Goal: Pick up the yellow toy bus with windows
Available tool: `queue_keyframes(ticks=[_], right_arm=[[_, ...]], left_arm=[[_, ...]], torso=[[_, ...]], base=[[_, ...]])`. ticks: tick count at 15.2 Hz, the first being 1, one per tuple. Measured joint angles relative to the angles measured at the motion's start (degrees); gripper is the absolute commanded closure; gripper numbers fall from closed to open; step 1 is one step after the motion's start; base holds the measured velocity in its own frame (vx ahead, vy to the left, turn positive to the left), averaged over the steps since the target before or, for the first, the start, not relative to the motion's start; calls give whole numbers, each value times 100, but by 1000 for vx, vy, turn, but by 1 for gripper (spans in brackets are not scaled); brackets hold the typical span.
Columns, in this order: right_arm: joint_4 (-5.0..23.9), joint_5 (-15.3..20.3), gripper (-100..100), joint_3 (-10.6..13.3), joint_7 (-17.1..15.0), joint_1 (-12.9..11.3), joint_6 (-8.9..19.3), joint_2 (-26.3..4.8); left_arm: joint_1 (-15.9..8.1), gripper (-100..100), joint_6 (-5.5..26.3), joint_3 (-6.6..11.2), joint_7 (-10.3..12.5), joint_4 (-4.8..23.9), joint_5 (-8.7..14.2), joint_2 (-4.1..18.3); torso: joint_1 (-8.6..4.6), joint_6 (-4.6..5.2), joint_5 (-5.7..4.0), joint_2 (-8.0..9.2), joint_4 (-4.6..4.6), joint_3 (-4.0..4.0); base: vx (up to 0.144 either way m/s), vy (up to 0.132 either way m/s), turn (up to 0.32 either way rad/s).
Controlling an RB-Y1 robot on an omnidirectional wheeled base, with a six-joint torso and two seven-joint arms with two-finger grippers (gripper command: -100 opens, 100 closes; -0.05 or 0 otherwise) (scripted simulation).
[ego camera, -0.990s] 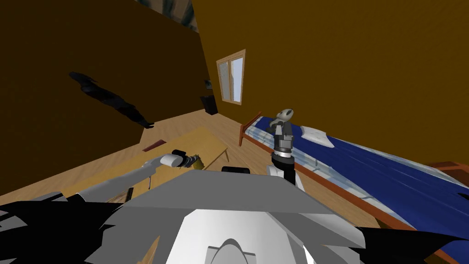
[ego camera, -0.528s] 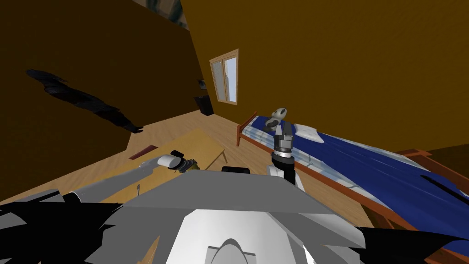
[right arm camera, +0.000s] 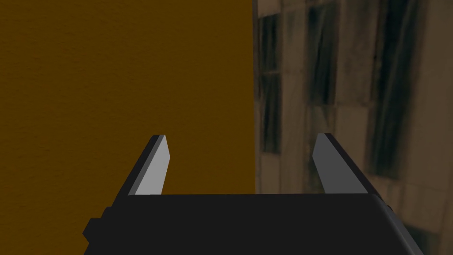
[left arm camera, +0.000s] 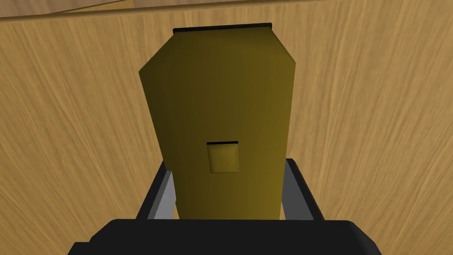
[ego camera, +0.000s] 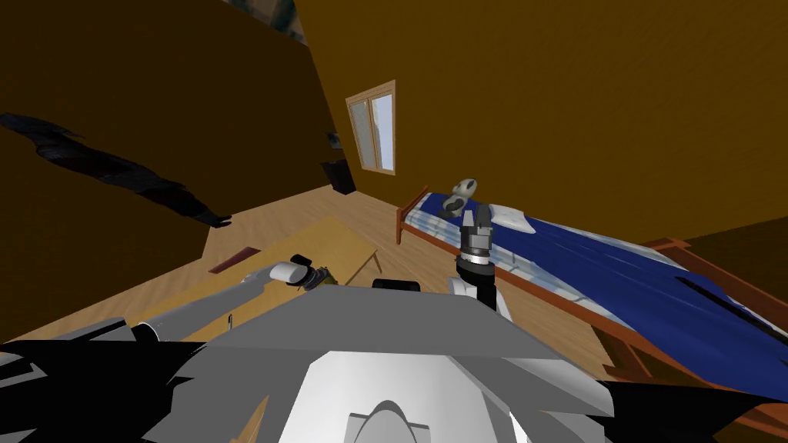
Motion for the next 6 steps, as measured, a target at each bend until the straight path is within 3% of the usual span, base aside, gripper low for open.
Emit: queue_keyframes(ticks=[3,6], right_arm=[[0,0,0,0,0,0,0,0],[0,0,0,0,0,2,0,0]], left_arm=[[-4,100,-4,2,1,-4,2,-3],[45,100,30,19,-51,-220,153,251]], torso=[[-1,-3,-2,-5,-3,-4],[-23,-12,-13,-25,-5,-14]], base=[[8,-7,40],[62,-39,159]])
